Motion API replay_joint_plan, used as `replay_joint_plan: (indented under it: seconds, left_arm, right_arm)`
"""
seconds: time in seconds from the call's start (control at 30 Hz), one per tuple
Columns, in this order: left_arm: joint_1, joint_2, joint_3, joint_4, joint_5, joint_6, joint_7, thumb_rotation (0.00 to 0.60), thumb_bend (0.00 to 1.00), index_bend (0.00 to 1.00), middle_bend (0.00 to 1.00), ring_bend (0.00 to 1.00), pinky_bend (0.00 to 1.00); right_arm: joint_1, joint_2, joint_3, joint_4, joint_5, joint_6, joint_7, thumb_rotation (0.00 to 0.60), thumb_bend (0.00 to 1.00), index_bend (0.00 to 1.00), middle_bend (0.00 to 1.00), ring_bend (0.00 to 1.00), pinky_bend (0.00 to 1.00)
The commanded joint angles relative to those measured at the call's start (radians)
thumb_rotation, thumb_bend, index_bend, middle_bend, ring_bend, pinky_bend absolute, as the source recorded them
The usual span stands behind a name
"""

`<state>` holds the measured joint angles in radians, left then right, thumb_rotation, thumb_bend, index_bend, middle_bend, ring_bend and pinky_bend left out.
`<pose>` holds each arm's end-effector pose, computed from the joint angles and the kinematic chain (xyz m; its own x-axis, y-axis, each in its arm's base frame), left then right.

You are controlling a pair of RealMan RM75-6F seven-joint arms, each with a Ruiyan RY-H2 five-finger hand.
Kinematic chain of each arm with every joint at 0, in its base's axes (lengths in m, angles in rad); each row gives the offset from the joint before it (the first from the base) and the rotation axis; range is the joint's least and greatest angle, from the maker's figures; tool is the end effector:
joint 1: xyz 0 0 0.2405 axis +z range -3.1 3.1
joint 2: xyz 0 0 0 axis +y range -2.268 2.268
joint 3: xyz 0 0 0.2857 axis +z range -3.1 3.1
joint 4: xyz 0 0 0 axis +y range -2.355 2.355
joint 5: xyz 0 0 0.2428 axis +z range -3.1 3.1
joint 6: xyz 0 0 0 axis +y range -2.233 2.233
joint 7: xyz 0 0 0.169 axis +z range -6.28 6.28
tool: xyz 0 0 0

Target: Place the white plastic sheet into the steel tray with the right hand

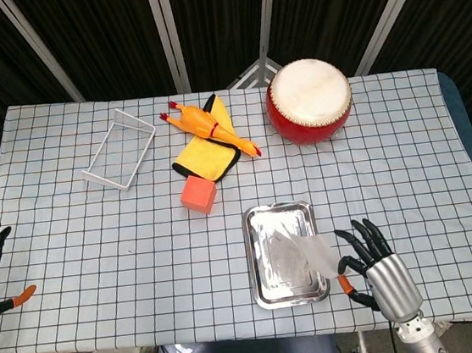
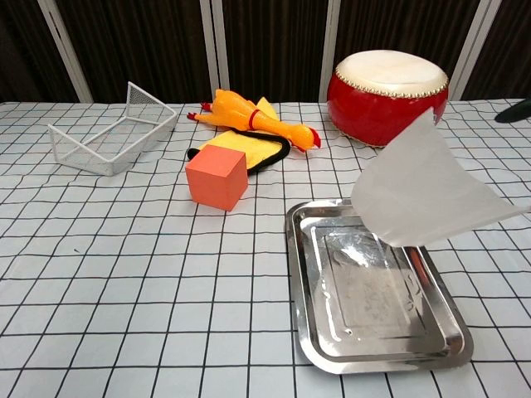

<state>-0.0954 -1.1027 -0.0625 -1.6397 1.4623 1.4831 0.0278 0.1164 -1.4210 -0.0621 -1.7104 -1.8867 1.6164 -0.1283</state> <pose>-0.3478 0.2173 0.1489 0.4062 -0.0110 0.9137 0.9137 0.0161 -0.4060 -0.2153 -0.1723 0.0381 0.1149 0.0343 0.9928 -0.9045 -0.4095 0.1189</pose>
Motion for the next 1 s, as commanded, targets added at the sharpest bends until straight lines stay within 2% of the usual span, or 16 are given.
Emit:
replay_joint_plan:
  seconds: [0.03, 0.13, 0.27, 0.53, 1.0]
  left_arm:
    - [-0.001, 0.0, 0.0, 0.0, 0.0, -0.003, -0.002, 0.6, 0.0, 0.0, 0.0, 0.0, 0.0]
    - [-0.003, -0.001, 0.0, 0.002, 0.0, -0.006, -0.001, 0.6, 0.0, 0.0, 0.0, 0.0, 0.0]
    - [-0.003, -0.001, 0.0, 0.002, 0.0, -0.005, 0.0, 0.6, 0.0, 0.0, 0.0, 0.0, 0.0]
    - [-0.004, 0.001, -0.003, 0.003, -0.008, -0.008, -0.006, 0.6, 0.0, 0.0, 0.0, 0.0, 0.0]
    - [-0.001, 0.002, -0.011, 0.009, -0.022, -0.004, -0.011, 0.6, 0.0, 0.0, 0.0, 0.0, 0.0]
  right_arm:
    - [-0.002, 0.016, -0.047, -0.022, -0.05, 0.004, 0.014, 0.6, 0.55, 0.7, 0.21, 0.0, 0.0]
    - [-0.006, 0.02, -0.078, 0.007, -0.06, -0.032, -0.016, 0.6, 0.55, 0.7, 0.21, 0.0, 0.0]
    - [0.0, 0.001, -0.092, 0.07, -0.049, -0.089, -0.044, 0.6, 0.55, 0.7, 0.21, 0.0, 0.0]
    - [0.012, -0.057, -0.063, 0.166, 0.042, -0.185, -0.077, 0.6, 0.55, 0.7, 0.21, 0.0, 0.0]
    - [0.033, -0.121, -0.01, 0.096, 0.148, -0.281, -0.192, 0.6, 0.55, 0.7, 0.21, 0.0, 0.0]
